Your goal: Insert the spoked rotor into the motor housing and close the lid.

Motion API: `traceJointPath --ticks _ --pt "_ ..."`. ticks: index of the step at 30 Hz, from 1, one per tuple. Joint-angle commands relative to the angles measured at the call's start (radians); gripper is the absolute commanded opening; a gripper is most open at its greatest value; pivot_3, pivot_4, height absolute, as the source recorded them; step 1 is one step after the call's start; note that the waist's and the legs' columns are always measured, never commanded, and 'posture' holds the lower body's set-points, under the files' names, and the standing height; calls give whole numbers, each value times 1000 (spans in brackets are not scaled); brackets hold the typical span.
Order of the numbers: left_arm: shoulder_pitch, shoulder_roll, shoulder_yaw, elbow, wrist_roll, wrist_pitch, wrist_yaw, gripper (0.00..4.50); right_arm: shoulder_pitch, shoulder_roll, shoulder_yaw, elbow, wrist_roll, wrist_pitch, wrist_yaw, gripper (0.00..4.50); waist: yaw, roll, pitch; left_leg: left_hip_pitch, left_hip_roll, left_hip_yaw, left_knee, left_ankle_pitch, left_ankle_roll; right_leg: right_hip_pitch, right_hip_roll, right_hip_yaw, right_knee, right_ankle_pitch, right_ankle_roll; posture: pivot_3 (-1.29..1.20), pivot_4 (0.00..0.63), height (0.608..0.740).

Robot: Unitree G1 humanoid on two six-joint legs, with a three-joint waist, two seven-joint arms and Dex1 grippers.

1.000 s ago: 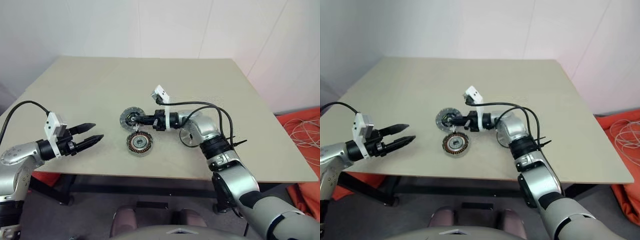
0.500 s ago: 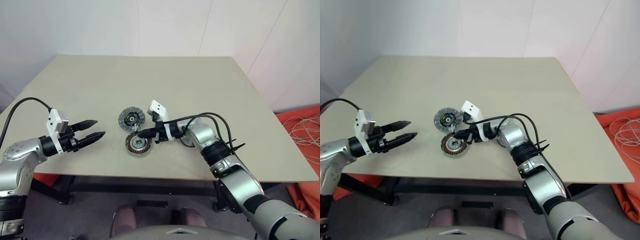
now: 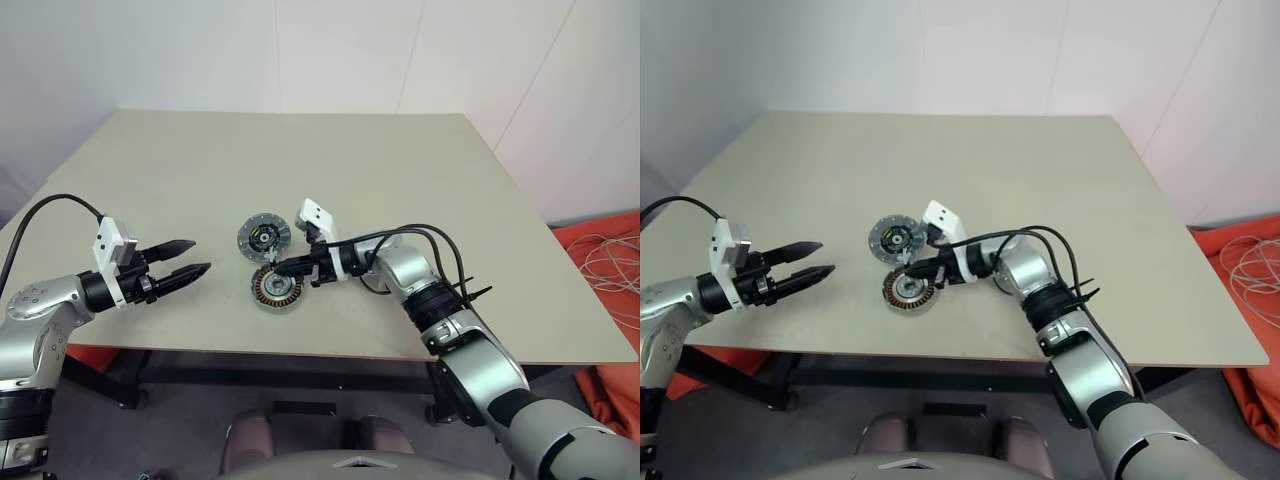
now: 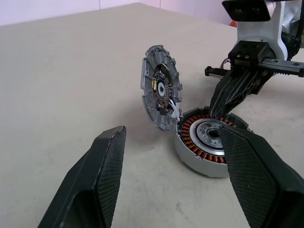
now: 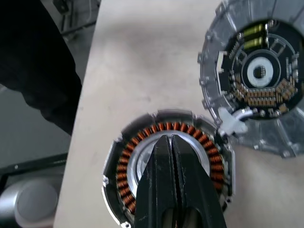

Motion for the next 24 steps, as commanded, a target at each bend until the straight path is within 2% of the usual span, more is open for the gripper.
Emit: traceJointPath --ticks 1,3,6,11,13,18,24 --pt "-29 20 6 -1 0 -10 -10 3340 -45 36 -93 -69 99 37 -8 15 0 0 0 0 0 0 0 0 0 0 0 0 0 0 0 0 0 740" --pt "-32 20 5 1 1 -11 -12 3340 -49 44 -108 -68 112 47 -12 15 0 0 0 0 0 0 0 0 0 0 0 0 1 0 0 0 0 740" --pt "-33 20 4 0 1 -9 -14 3340 -27 27 -56 -49 58 19 -3 15 2 0 0 1 0 0 0 0 0 0 0 0 1 0 0 0 0 740" --pt "-34 19 3 -4 1 -5 -14 3340 27 -55 148 55 -147 -122 20 15 2 -1 0 0 -1 0 0 0 0 1 -1 0 1 0 0 0 0 740" --pt "-33 19 5 -8 0 -3 -12 3340 36 -73 185 115 -198 -175 8 15 0 2 -1 0 -1 0 1 0 0 0 -1 0 1 0 0 0 0 740" --pt "-25 21 11 -14 -1 -3 -9 3340 10 -35 100 115 -128 -156 4 15 -1 2 -1 13 -1 0 0 0 0 11 -1 1 1 -5 7 0 0 740" --pt "-26 16 9 -15 -2 -6 -2 3340 -45 25 -40 71 -14 -79 -5 15 -1 2 -1 11 0 0 0 1 -1 9 -1 1 1 -5 7 0 0 740"
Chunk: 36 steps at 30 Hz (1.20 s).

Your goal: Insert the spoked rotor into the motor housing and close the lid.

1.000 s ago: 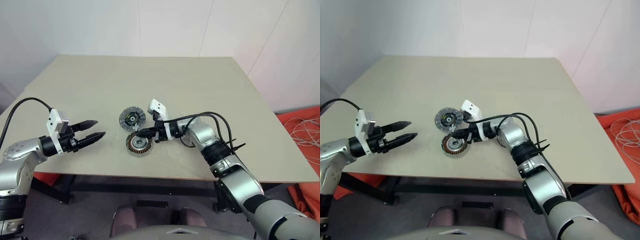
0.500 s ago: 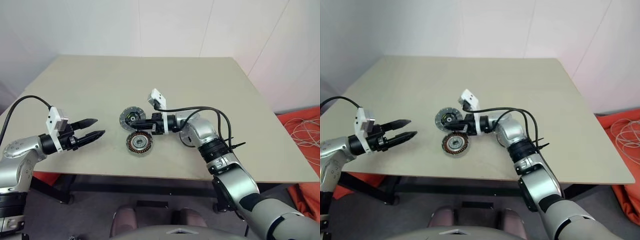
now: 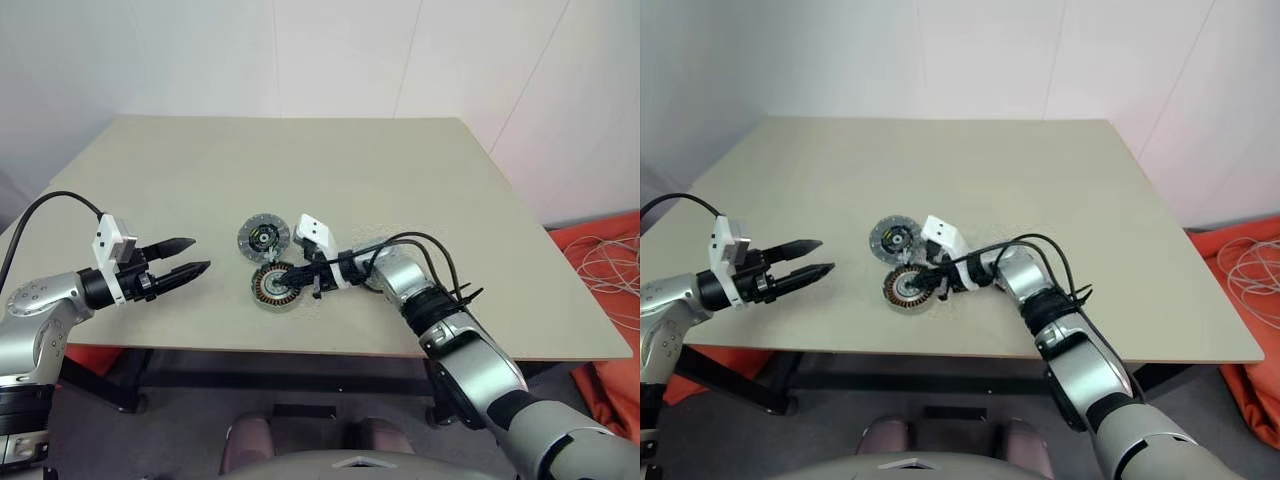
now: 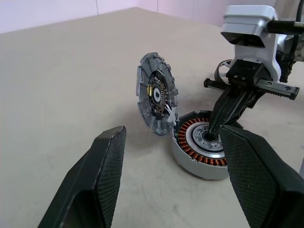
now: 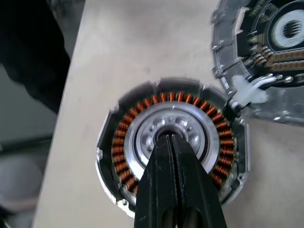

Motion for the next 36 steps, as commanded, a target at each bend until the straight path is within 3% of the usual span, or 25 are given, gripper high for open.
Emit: traceJointPath --ticks 1,4,7,9,13,15,19,27,34,36 --pt "-10 12 12 -29 -4 -7 5 3340 -55 28 -83 -58 87 52 0 15 0 0 0 0 0 0 0 0 0 0 0 0 0 0 0 0 0 740" --pt "-10 10 10 -29 -5 -7 7 3340 -68 50 -132 -99 147 108 -5 15 1 0 0 -1 0 0 0 0 -1 -2 0 0 2 0 0 0 0 740" --pt "-10 7 8 -30 -6 -8 8 3340 -41 38 -98 -107 118 109 4 15 3 -1 0 -2 0 0 0 0 0 -2 0 0 3 0 -1 0 0 740" --pt "-8 6 7 -33 -7 -7 9 3340 -13 19 -55 -110 88 111 23 15 3 -1 -1 -3 0 0 -1 0 0 -3 0 0 3 3 -7 0 0 740" --pt "-2 6 6 -39 -10 -1 10 3340 43 -85 160 -37 -121 -4 45 15 3 0 0 -6 -1 0 0 -1 1 -4 0 0 2 3 -8 0 0 740" --pt "0 8 7 -41 -10 0 11 3340 43 -93 176 -6 -144 -35 31 15 1 2 -1 -4 -1 1 0 -1 1 -3 -1 0 2 2 -5 0 0 740" --pt "-1 12 10 -39 -9 -1 11 3340 13 -52 87 -20 -60 -1 19 15 0 1 -2 8 0 0 -1 0 0 5 0 0 2 -2 0 0 0 740" --pt "-3 10 9 -39 -7 -5 14 3340 -51 4 -93 -92 76 93 -21 15 2 0 0 3 0 0 0 1 -1 1 0 0 0 -2 0 0 0 740" --pt "7 17 24 -25 -7 -12 9 3340 -8 -50 -259 -332 231 326 -106 15 5 -1 -1 -2 0 0 -1 0 0 -2 0 0 2 -1 -1 0 0 740" --pt "14 17 27 -27 -8 -11 9 3340 36 -99 -299 -428 270 404 -128 407 7 -1 -1 -4 -1 0 -2 -1 1 -4 0 0 2 2 -8 0 0 740"
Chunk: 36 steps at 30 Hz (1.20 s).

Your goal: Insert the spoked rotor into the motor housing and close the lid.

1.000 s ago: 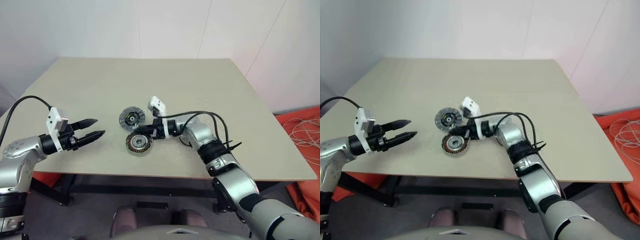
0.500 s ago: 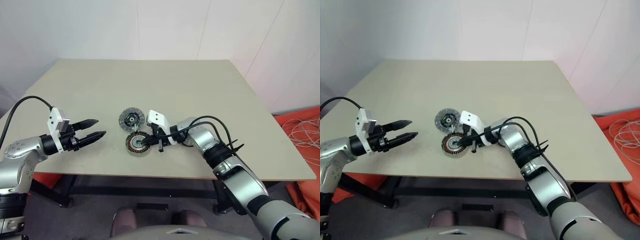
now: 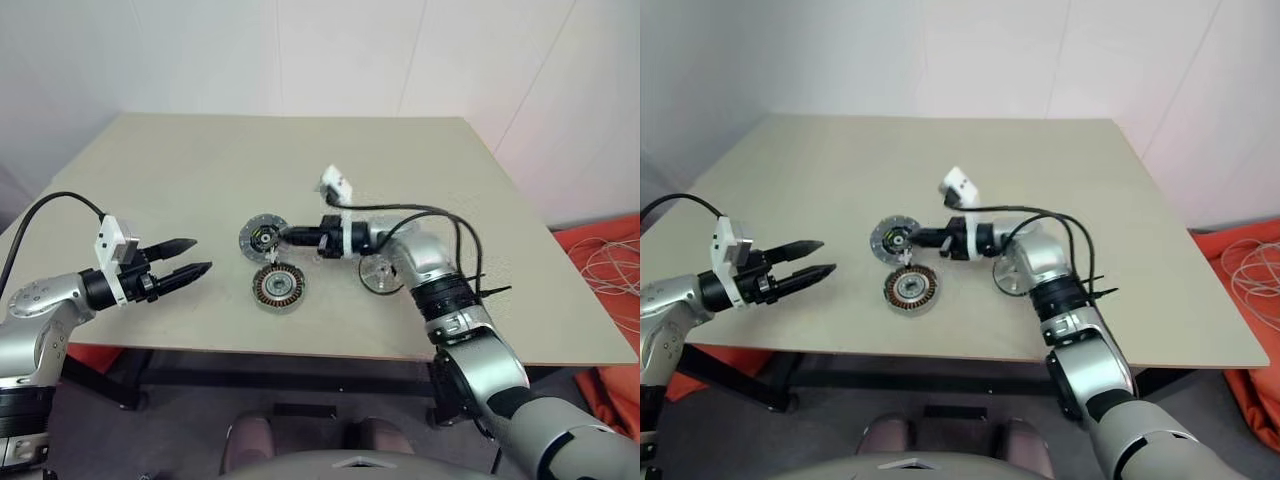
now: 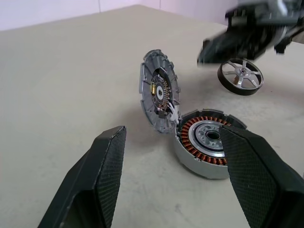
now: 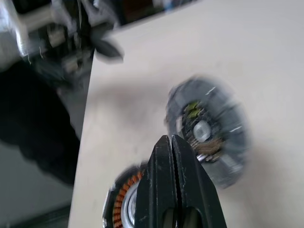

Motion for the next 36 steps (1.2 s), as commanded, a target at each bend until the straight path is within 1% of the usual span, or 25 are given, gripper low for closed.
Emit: traceJointPath --ticks 1,3,7,9,12,14,15,18,20,23,26,34,36 --pt "4 15 31 -10 -9 -10 -1 3340 65 -76 -103 -183 99 141 -53 622 3 0 0 -1 0 0 0 0 0 -1 0 0 -1 0 0 0 0 740" --pt "10 12 32 -11 -10 -12 -2 3340 96 -109 -144 -253 145 213 -89 1278 4 0 0 -3 0 0 -1 0 -1 -1 0 0 -2 -1 0 0 0 740" --pt "20 2 34 -6 -29 -9 -19 3340 172 -221 -313 -384 263 506 -196 2644 5 0 0 -6 -1 0 0 1 -2 -4 0 0 -2 -1 1 0 0 740" --pt "30 -1 37 -4 -33 -15 -31 3340 204 -261 -400 -425 317 628 -241 3346 8 0 0 -5 0 0 0 1 -2 -4 0 0 -3 -4 7 0 0 740" --pt "49 -3 44 -1 -33 -28 -46 3340 221 -297 -504 -457 354 780 -316 4421 7 1 0 -4 0 1 0 1 -2 -3 0 0 -3 -5 8 0 0 740" --pt "65 -1 42 3 -29 -40 -60 3340 224 -346 -527 -455 353 911 -353 4470 7 1 0 -4 0 1 -1 1 -2 -3 1 0 -2 -5 8 0 0 740" --pt "69 -3 41 4 -27 -45 -64 3340 220 -362 -552 -421 367 958 -366 4470 8 2 0 -3 0 1 -1 2 -3 -3 1 0 -2 -5 8 0 0 740" --pt "74 -6 34 7 -27 -54 -76 3340 220 -395 -598 -303 454 989 -412 4470 11 2 0 2 -1 1 0 2 -3 1 1 0 -4 -5 9 0 0 740" --pt "73 -13 26 10 -19 -81 -87 3340 226 -398 -606 -245 490 989 -452 4470 11 2 1 5 0 1 0 2 -2 4 1 -1 -7 -5 9 0 0 740" --pt "69 -27 24 8 -25 -95 -91 3340 243 -377 -583 -205 516 989 -519 4470 11 2 0 5 -1 1 0 2 -2 6 0 -1 -11 -5 9 0 0 740" --pt "68 -37 21 0 -22 -102 -87 3340 243 -328 -584 -170 514 989 -574 4470 10 2 0 5 0 1 0 2 -2 6 0 -1 -10 -5 9 0 0 740" --pt "81 -46 27 -22 -25 -104 -75 3340 256 -274 -556 -156 481 989 -621 4470 20 4 0 3 0 1 -2 1 -2 5 0 -2 -9 -5 9 0 0 740" --pt "80 -46 30 -21 -24 -105 -70 3340 246 -252 -586 -147 473 989 -634 4104 24 4 0 3 0 1 -2 1 -2 5 0 -2 -9 -5 9 0 0 740"
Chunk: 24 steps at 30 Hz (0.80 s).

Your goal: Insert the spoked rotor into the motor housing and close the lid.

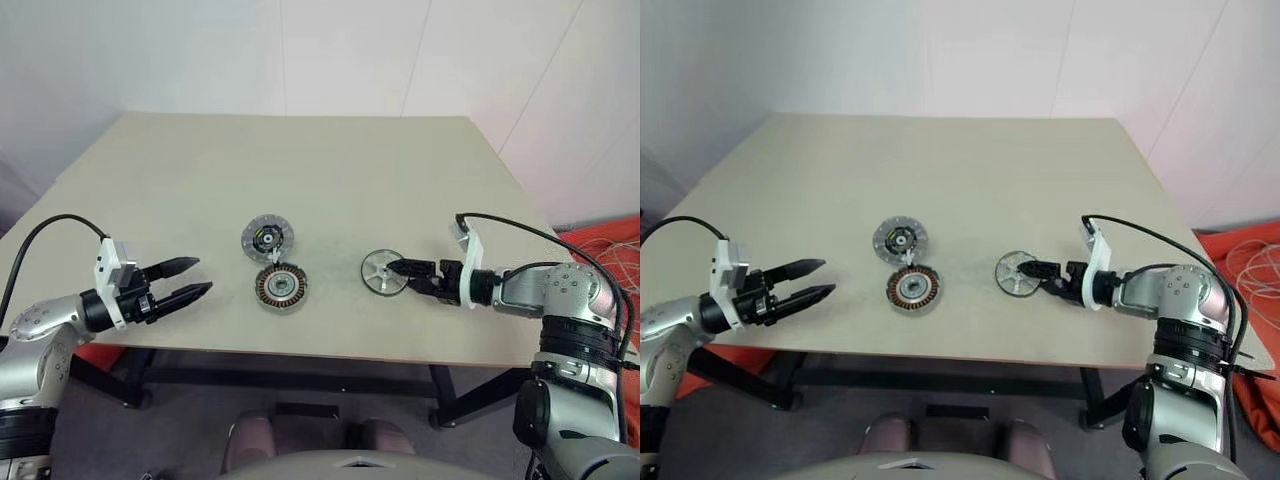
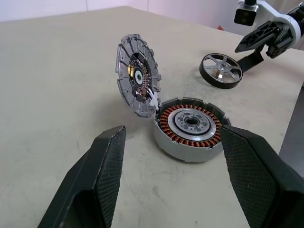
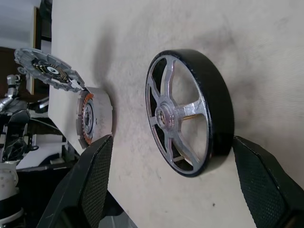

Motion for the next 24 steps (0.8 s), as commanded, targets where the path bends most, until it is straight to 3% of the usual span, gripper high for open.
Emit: traceJointPath --ticks 1,11,18,24 --pt "-7 5 18 -31 -12 -16 8 3340 -20 23 -40 6 -2 4 -19 3930 4 0 0 0 0 0 0 0 0 0 0 0 0 0 0 0 0 740" --pt "-19 7 10 -25 -8 -12 14 3340 3 -12 -56 -19 67 4 -12 441 8 1 0 1 0 0 0 0 0 0 0 0 0 0 0 0 0 740" --pt "-21 12 9 -27 -12 -3 12 3340 -22 -49 -31 -3 403 4 -90 344 10 1 0 1 0 0 0 -1 1 1 0 0 0 0 0 0 0 740" --pt "-26 19 13 -26 -15 3 6 3340 -87 -50 122 63 790 4 -259 344 7 1 0 1 0 0 0 -1 1 0 0 0 0 0 0 0 0 740"
